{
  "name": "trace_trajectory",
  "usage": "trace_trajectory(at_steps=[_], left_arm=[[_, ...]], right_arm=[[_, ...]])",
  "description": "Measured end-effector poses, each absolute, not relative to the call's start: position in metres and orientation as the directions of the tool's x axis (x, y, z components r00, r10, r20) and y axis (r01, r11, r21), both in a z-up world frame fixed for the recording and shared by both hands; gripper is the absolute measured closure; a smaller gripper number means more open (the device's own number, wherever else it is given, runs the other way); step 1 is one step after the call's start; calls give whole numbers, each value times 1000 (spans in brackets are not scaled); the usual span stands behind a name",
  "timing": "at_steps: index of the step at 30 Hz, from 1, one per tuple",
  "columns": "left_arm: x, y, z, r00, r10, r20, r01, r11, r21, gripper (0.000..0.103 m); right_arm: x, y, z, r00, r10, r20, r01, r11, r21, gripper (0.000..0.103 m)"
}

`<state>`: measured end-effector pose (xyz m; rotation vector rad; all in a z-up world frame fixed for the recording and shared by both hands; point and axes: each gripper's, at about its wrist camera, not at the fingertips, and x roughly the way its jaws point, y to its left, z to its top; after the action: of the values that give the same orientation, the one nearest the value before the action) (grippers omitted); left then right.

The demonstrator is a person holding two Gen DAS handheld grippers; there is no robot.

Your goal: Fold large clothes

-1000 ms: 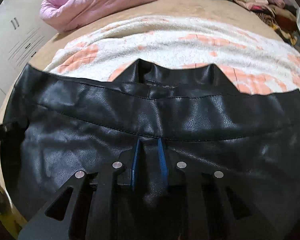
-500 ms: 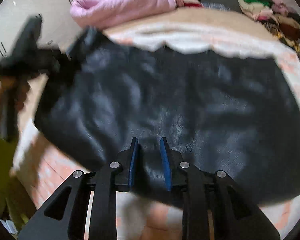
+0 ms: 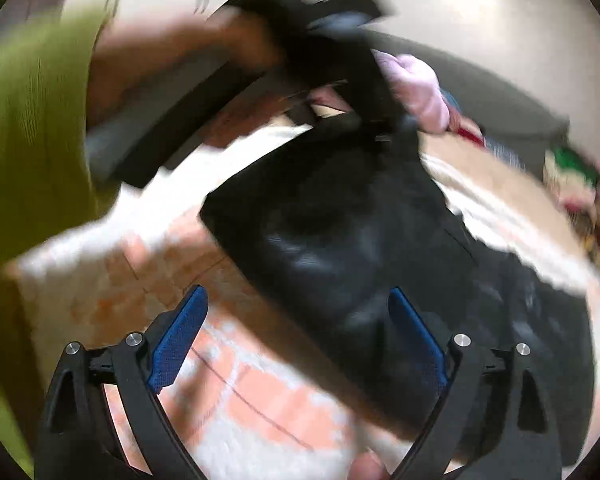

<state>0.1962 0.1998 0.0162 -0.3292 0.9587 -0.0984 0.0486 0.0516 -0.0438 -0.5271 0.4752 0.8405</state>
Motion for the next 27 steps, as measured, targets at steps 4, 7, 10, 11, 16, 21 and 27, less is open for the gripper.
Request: trace_trajectory(at_steps=[4,7,10,11,16,21,27], left_arm=[[197,200,16,569,-229,-790,-57,947,-315,82],[197,201,16,569,-230,-790,-51,948,-313,81],[197,201,15,566,-231,-791,-52,948,-314,81],[197,201,15,566,-232,-791,-54,947,-317,81],[197,193,28,582,-232,-780,-42,949,-314,81],[199,173,54,605,-234,-761,-8,954,-300,81],[206,136,81,627,-239,-742,32,959,-281,80]], right_arm=[[34,88,-63,689,499,-525,-723,524,-451,12],[34,95,-67,727,478,-493,-687,520,-508,13],[35,95,-65,756,468,-458,-655,520,-549,32],[33,93,-63,751,478,-456,-660,510,-552,36],[17,71,-43,763,526,-375,-639,528,-560,70],[13,43,-15,779,536,-325,-620,581,-527,78],[17,-2,17,812,510,-285,-582,667,-464,85]])
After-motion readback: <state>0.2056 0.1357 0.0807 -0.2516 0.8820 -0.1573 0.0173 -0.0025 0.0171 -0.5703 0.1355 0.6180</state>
